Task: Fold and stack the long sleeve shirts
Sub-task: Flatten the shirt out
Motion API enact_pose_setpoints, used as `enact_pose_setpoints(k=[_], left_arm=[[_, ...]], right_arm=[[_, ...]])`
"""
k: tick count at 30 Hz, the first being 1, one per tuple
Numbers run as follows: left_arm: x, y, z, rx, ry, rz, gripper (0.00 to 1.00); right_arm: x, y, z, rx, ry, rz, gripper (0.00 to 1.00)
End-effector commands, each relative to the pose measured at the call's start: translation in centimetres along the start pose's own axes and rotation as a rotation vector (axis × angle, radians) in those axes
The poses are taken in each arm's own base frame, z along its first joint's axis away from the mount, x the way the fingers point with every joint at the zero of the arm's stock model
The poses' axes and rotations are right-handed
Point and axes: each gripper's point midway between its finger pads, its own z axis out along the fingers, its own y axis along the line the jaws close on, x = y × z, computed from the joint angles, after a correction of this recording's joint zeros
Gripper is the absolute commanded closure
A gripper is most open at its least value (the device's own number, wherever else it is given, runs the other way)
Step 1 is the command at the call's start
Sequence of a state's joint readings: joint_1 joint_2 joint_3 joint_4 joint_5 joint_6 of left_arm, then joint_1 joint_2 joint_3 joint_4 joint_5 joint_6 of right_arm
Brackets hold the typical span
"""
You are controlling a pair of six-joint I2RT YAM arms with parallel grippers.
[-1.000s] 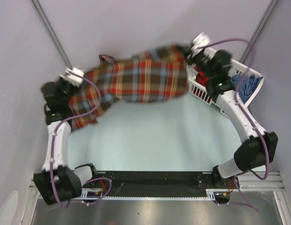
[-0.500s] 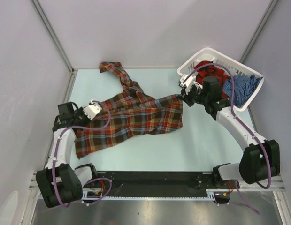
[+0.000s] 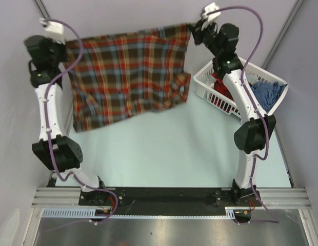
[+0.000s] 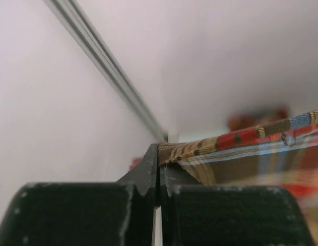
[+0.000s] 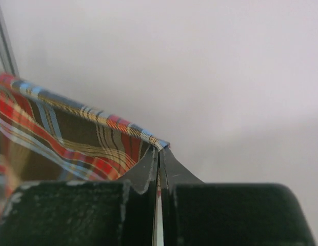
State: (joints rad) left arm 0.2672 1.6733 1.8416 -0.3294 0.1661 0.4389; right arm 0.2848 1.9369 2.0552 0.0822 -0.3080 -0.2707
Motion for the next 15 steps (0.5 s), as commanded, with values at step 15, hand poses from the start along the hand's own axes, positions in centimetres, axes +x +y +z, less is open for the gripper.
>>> enact_pose_setpoints(k=[15], left_arm=[[23.8,-12.7,-14.8,0.486,0.045,0.45,0.93]], right_arm=[[14.6,10.9,-18.0,-0.363,0.274,-0.171,1.0]])
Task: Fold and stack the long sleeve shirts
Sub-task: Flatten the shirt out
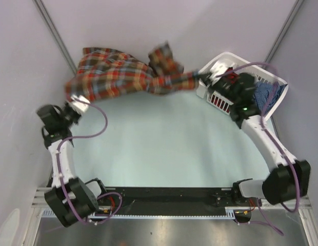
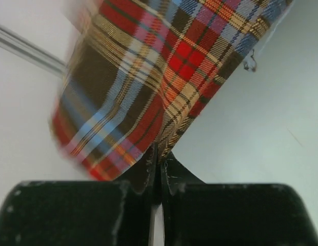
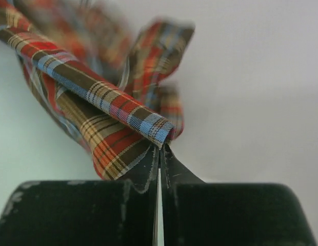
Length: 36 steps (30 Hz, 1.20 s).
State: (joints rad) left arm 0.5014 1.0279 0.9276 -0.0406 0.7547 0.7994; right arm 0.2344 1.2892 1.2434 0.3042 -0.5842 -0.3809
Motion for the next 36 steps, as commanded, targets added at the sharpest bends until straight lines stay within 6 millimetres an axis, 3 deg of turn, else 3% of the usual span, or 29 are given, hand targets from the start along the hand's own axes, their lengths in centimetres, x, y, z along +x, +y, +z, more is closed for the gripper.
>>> enact_pose_setpoints(k=[1,4,6,9,10,12,13,16,19,26,27,28,30,31,32,33,34,35,36], left_arm=[[15.0,-13.8,-3.2,0.316,0.315,0.07,0.93],[17.7,-17.2,-5.0,0.362,0.377,0.092,0.93],[18.2,-18.6,-5.7,0.404,0.396,0.075,0.92],[18.0,-18.9,-6.2,0.45,0.425,0.018,0.89],[17.4,-17.6,-5.9,0.442,0.428,0.025,0.89],[17.2,-17.2,-6.5,0.467,0.479,-0.015,0.89],[16.6,-15.7,-6.2,0.465,0.489,0.001,0.89],[15.7,-16.6,-8.7,0.582,0.563,-0.029,0.89],[15.4,-17.8,-10.8,0.644,0.596,0.016,0.88],[16.9,-22.8,-16.2,0.81,0.67,0.167,0.92],[17.1,-23.7,-17.0,0.844,0.677,0.172,0.84],[17.1,-24.0,-17.5,0.863,0.685,0.181,0.75],[16.5,-23.0,-17.1,0.82,0.68,0.183,0.59],[15.8,-22.9,-16.7,0.802,0.665,0.145,0.58],[15.3,-22.5,-16.4,0.789,0.654,0.12,0.55],[14.1,-21.8,-15.7,0.791,0.624,0.071,0.47],[13.4,-21.4,-15.4,0.785,0.621,0.019,0.44],[12.2,-19.8,-14.4,0.758,0.597,0.009,0.36],[12.0,-20.0,-14.1,0.791,0.595,-0.058,0.34]], right_arm=[[19.2,10.1,-4.8,-0.253,0.443,0.024,1.0],[23.0,13.6,-8.0,-0.325,0.564,0.048,1.0],[24.3,15.2,-9.6,-0.37,0.635,0.081,1.0],[24.6,15.6,-10.5,-0.391,0.689,0.107,1.0],[24.2,15.0,-10.2,-0.378,0.693,0.104,1.0],[23.4,14.5,-10.5,-0.382,0.716,0.126,1.0],[22.9,14.2,-10.5,-0.384,0.721,0.132,1.0],[21.2,13.9,-11.6,-0.405,0.766,0.142,1.0],[20.3,15.7,-14.0,-0.464,0.819,0.169,1.0],[19.2,23.4,-21.1,-0.668,0.933,0.211,1.0],[19.2,24.1,-21.7,-0.69,0.948,0.201,1.0],[19.0,25.7,-22.6,-0.747,0.955,0.182,0.93],[18.8,26.3,-24.0,-0.789,1.004,0.179,0.73],[18.3,25.8,-23.6,-0.781,1.004,0.175,0.57],[18.0,25.4,-23.7,-0.777,1.015,0.185,0.5],[16.9,24.5,-22.5,-0.759,0.978,0.19,0.38],[16.7,23.4,-22.1,-0.732,0.979,0.215,0.34],[16.0,23.0,-21.2,-0.727,0.943,0.251,0.3],[15.7,22.5,-20.5,-0.717,0.928,0.27,0.23]])
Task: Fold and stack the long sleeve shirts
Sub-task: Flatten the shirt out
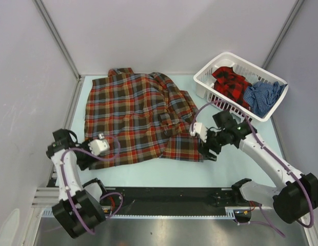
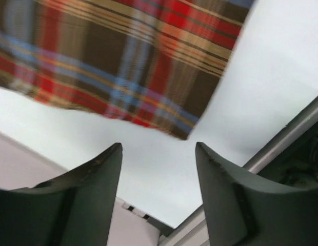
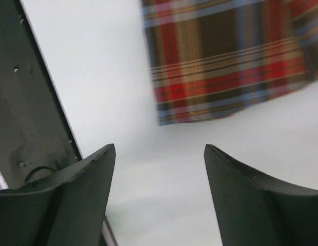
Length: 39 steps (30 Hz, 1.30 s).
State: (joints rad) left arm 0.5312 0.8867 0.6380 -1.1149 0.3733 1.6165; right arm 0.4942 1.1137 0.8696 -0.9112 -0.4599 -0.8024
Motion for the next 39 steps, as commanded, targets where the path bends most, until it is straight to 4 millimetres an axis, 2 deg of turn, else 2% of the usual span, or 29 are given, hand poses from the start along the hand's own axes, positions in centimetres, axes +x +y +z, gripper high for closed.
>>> enact_pose_setpoints(k=[1,2,3,4,5,6,9,11,12,15,18,21,25,28,30,31,33,34,36,37,39], left_arm=[[-4.2,3.4,-2.8,0.008,-0.178,-0.122,0.33],[-4.8,4.6,-3.4,-0.007,-0.202,-0.141,0.3],[-5.0,5.4,-3.1,-0.002,-0.223,-0.169,0.29],[-5.7,6.0,-3.2,-0.005,-0.265,-0.227,0.27],[-6.0,6.7,-3.2,-0.013,-0.281,-0.249,0.25],[-6.3,8.0,-3.6,-0.046,-0.298,-0.257,0.25],[-6.5,9.6,-3.4,-0.068,-0.319,-0.321,0.2],[-6.4,10.0,-3.3,-0.082,-0.316,-0.359,0.19],[-6.3,10.4,-3.2,-0.099,-0.317,-0.374,0.18],[-5.8,10.7,-2.9,-0.113,-0.3,-0.391,0.17],[-5.1,10.6,-2.3,-0.115,-0.274,-0.416,0.17],[-4.7,10.5,-1.9,-0.121,-0.259,-0.42,0.17],[-4.7,10.5,-1.8,-0.118,-0.26,-0.423,0.16],[-4.6,10.7,-1.8,-0.121,-0.259,-0.426,0.16],[-4.6,10.7,-1.7,-0.119,-0.255,-0.425,0.16],[-4.6,10.8,-1.8,-0.123,-0.257,-0.422,0.16],[-4.7,10.9,-1.8,-0.122,-0.259,-0.428,0.17],[-4.7,11.1,-2.0,-0.127,-0.262,-0.432,0.17],[-4.9,11.2,-2.1,-0.129,-0.268,-0.437,0.18],[-5.0,11.4,-2.3,-0.135,-0.273,-0.435,0.18],[-5.0,11.5,-2.4,-0.136,-0.274,-0.435,0.18]], right_arm=[[-4.6,-3.9,-3.3,0.059,-0.127,0.06,0.23],[-5.3,-4.9,-3.0,0.066,-0.142,0.078,0.22],[-6.0,-5.9,-2.7,0.079,-0.155,0.089,0.24],[-7.9,-7.8,-2.8,0.123,-0.2,0.079,0.27],[-7.9,-9.3,-1.1,0.113,-0.173,0.138,0.28],[-8.5,-10.3,-0.5,0.119,-0.175,0.147,0.31],[-9.8,-14.6,2.5,0.155,-0.153,0.17,0.31],[-11.8,-17.3,2.9,0.202,-0.175,0.156,0.3],[-11.4,-18.4,5.0,0.186,-0.143,0.179,0.3],[-12.3,-20.9,7.5,0.193,-0.13,0.204,0.29],[-12.8,-22.2,9.2,0.193,-0.123,0.201,0.29],[-11.5,-22.7,11.7,0.185,-0.077,0.197,0.29],[-10.7,-22.5,13.5,0.157,-0.058,0.196,0.3],[-10.2,-21.7,14.3,0.125,-0.046,0.2,0.45],[-10.0,-21.1,14.5,0.106,-0.037,0.196,0.61],[-10.1,-20.9,14.3,0.104,-0.038,0.191,0.78],[-10.0,-20.3,14.0,0.083,-0.035,0.187,0.96],[-10.5,-20.0,13.2,0.08,-0.044,0.178,1.0],[-10.9,-18.4,12.0,0.028,-0.057,0.176,1.0],[-11.9,-17.3,9.8,0.026,-0.094,0.159,1.0],[-13.4,-14.2,7.2,-0.052,-0.156,0.142,1.0]])
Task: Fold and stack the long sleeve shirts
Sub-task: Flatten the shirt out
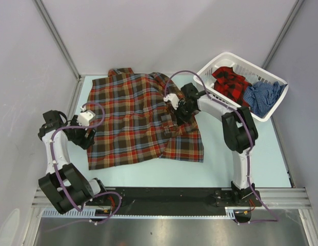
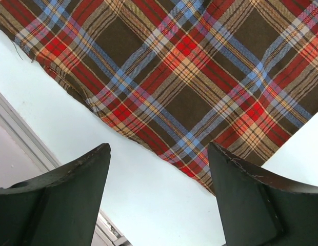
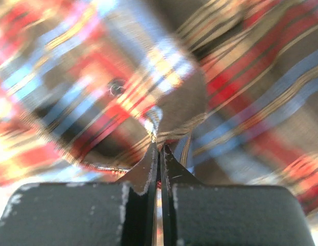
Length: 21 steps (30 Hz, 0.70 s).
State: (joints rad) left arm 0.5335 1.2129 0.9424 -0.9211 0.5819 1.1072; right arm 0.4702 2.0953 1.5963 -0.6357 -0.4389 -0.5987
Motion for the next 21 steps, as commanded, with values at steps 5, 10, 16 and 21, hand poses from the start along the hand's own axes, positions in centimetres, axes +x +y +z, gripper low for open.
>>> enact_pose_setpoints(k=[5,10,16,21], left_arm=[[-1.4,1.6,-0.2,-0.016,-0.038,-0.04,0.2],[-1.8,3.4,0.5,-0.027,-0.03,-0.158,0.21],[-0.4,5.9,2.6,-0.046,0.049,-0.343,0.22],[0.2,9.3,4.4,-0.142,0.061,-0.484,0.27]], right_arm=[[-1.3,18.6,-11.9,-0.336,-0.13,-0.224,1.0],[2.5,26.6,-12.0,-0.428,-0.053,-0.392,0.92],[0.6,19.0,-13.4,-0.309,-0.11,-0.242,0.11],[1.1,8.5,-11.7,-0.097,-0.084,0.0,0.27]])
